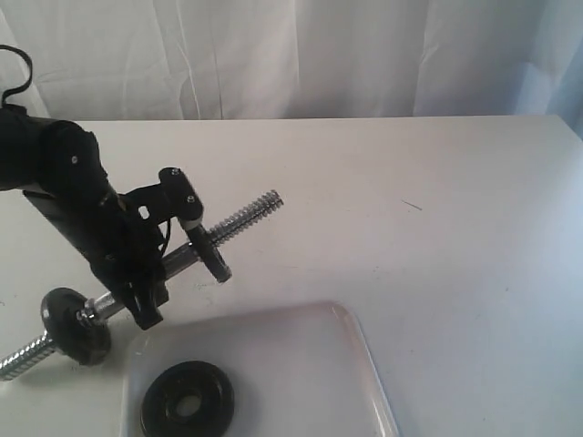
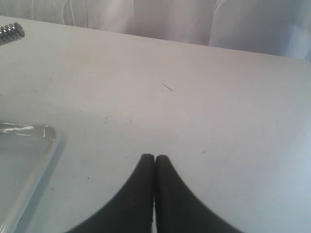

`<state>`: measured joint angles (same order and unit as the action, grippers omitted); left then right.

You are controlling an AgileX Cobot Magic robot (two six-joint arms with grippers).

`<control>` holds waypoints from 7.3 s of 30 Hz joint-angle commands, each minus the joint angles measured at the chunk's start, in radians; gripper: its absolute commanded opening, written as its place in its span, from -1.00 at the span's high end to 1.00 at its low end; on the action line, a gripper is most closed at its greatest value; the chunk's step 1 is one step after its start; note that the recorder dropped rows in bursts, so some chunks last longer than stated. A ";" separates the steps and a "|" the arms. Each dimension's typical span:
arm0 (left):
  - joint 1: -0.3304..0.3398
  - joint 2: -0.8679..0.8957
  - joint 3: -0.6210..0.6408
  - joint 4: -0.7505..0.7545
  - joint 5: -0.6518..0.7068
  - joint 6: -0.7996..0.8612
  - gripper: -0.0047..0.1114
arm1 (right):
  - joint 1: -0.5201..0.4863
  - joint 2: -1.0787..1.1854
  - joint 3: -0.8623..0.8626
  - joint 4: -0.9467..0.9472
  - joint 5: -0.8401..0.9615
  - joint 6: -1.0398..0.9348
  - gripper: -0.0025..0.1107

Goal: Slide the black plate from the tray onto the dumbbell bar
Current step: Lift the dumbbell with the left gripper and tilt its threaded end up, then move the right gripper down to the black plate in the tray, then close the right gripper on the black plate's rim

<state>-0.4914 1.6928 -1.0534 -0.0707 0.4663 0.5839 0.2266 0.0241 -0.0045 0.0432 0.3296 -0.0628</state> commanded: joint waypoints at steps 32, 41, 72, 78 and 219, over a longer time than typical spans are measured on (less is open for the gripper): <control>0.001 -0.367 0.337 -0.024 -0.209 -0.159 0.92 | -0.008 -0.005 0.005 -0.008 -0.009 -0.007 0.96; 0.002 -0.367 0.358 -0.024 -0.223 -0.162 0.92 | -0.008 -0.005 0.005 0.055 -0.076 0.051 0.96; 0.073 -0.367 0.358 -0.024 -0.273 -0.174 0.92 | 0.021 0.534 -0.538 0.589 0.021 -0.282 0.96; 0.125 -0.367 0.358 -0.017 -0.271 -0.181 0.92 | 0.022 1.045 -0.997 0.513 0.353 -0.438 0.96; 0.262 -0.367 0.358 0.019 -0.343 -0.300 0.92 | 0.789 2.060 -1.407 0.140 0.478 -0.217 -0.90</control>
<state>-0.2281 1.3724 -0.6683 -0.0335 0.2281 0.2961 1.0127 2.0703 -1.4061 0.1799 0.7992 -0.2804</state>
